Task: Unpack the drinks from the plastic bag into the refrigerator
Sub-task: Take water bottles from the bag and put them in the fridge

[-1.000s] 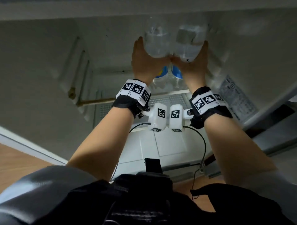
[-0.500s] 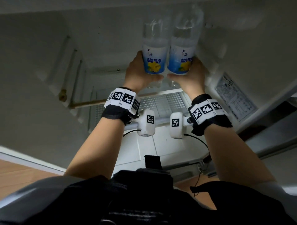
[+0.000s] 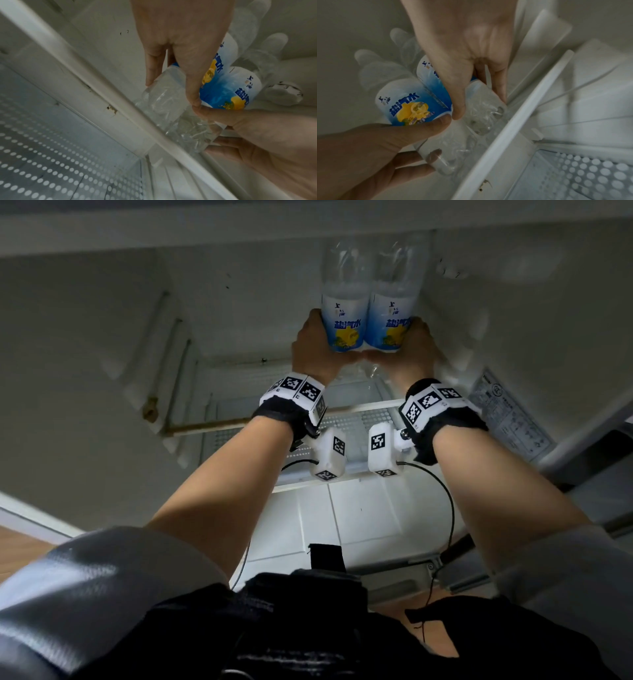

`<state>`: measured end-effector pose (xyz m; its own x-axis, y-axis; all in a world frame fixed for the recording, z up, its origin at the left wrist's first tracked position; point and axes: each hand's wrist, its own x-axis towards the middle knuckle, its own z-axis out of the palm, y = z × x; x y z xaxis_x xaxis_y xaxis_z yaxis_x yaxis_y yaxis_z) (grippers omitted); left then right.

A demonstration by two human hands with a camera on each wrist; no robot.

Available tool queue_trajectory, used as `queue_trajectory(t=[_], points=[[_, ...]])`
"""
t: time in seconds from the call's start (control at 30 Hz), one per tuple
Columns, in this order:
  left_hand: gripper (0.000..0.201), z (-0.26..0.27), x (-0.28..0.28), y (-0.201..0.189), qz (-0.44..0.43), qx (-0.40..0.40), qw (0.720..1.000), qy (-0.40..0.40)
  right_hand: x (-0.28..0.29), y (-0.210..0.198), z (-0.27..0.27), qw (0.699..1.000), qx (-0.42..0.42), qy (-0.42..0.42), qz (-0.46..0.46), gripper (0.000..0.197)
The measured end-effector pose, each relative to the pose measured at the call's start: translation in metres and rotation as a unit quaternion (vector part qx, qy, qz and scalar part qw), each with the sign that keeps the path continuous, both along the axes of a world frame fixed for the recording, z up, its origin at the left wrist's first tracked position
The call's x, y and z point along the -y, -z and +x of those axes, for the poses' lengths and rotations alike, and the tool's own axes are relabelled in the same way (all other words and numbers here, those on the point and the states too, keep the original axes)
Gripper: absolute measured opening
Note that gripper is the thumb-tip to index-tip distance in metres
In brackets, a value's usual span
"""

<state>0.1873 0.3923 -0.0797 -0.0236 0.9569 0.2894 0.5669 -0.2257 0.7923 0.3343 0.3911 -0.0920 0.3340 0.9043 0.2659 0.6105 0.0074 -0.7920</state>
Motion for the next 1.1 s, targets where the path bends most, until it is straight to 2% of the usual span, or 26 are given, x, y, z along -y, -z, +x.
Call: queue_trajectory(t=[0.37,0.6,0.73,0.87,1.03,1.1], points=[[0.088,-0.002,-0.006,-0.001,-0.010,0.005,1.000,0.014,-0.004,-0.004,-0.003,1.000,-0.008,-0.009,-0.001,0.099],[0.091,-0.002,-0.005,-0.002,-0.024,-0.008,0.999,0.025,-0.004,-0.003,0.000,1.000,0.010,-0.027,-0.010,0.097],[0.079,-0.002,-0.007,-0.001,-0.044,-0.019,0.999,0.022,-0.003,0.002,0.000,1.000,0.015,-0.019,-0.006,0.085],[0.073,0.000,-0.004,0.007,-0.067,-0.010,0.998,0.019,0.004,0.009,-0.002,1.000,-0.028,-0.006,-0.004,0.068],[0.080,0.004,0.012,0.016,-0.098,0.000,0.995,0.013,0.025,0.016,-0.003,0.998,-0.064,0.018,-0.005,0.069],[0.087,0.007,0.022,0.020,-0.101,0.000,0.995,0.000,0.037,0.020,-0.002,0.997,-0.081,0.013,0.003,0.061]])
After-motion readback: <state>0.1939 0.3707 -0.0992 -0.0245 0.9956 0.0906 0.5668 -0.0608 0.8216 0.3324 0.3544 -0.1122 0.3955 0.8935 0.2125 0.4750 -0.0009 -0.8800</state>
